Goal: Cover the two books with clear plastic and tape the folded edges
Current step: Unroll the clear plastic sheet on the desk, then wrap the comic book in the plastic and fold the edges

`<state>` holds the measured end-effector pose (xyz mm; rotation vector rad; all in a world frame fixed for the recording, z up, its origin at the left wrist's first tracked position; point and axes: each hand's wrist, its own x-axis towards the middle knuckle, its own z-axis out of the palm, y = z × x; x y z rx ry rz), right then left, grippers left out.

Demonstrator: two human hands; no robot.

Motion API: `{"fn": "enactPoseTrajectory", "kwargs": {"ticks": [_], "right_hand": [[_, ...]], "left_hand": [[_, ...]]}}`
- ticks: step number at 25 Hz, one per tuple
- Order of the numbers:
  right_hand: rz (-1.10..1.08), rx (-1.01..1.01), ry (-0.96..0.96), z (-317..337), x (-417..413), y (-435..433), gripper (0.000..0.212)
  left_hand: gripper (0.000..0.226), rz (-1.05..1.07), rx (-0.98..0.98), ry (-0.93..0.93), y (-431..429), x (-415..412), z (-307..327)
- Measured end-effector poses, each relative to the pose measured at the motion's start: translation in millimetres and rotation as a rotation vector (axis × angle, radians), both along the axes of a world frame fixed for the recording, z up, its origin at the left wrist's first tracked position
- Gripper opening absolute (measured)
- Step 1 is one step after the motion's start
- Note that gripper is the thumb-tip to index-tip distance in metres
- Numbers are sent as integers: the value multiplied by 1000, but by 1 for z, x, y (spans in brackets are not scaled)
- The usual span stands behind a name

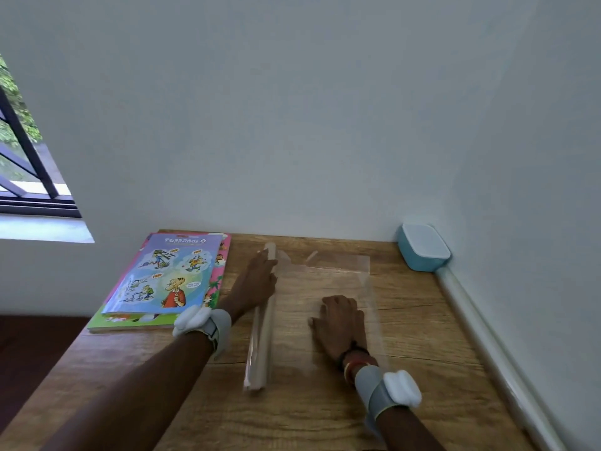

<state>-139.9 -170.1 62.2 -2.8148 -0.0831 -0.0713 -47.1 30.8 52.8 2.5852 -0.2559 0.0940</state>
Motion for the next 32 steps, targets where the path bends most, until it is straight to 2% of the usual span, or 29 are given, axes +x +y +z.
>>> {"fn": "enactPoseTrajectory", "kwargs": {"ticks": [4,7,9,11,13,15,18,21,23,25,28,30,32], "right_hand": [[31,10,-32,6,8,17,50],[90,56,-81,11,15,43,46],[131,102,-116,13,18,64,43],[184,179,-128,17,19,92,40],[251,234,-105,19,19,125,41],[326,245,-63,20,18,157,44],[380,226,67,17,15,187,50],[361,211,141,10,17,198,53],[316,266,158,9,18,200,61],[252,361,195,11,20,200,68],[175,525,237,15,22,201,75],[105,680,211,21,24,198,79],[43,869,212,31,26,186,72]], "left_hand": [[44,-12,24,-163,-18,-16,3],[34,116,-71,-251,-3,-22,1],[29,266,-68,-351,26,-26,-4],[35,488,10,-275,63,-30,-8],[61,686,139,-44,97,-34,-13],[86,825,173,103,124,-38,-13],[103,950,147,145,147,-42,-5],[104,983,217,117,150,-46,8],[104,998,230,132,151,-48,19],[100,980,108,157,160,-47,29],[87,824,-300,199,175,-50,51],[86,769,-422,151,171,-56,70],[86,758,-524,47,152,-61,90]]}}
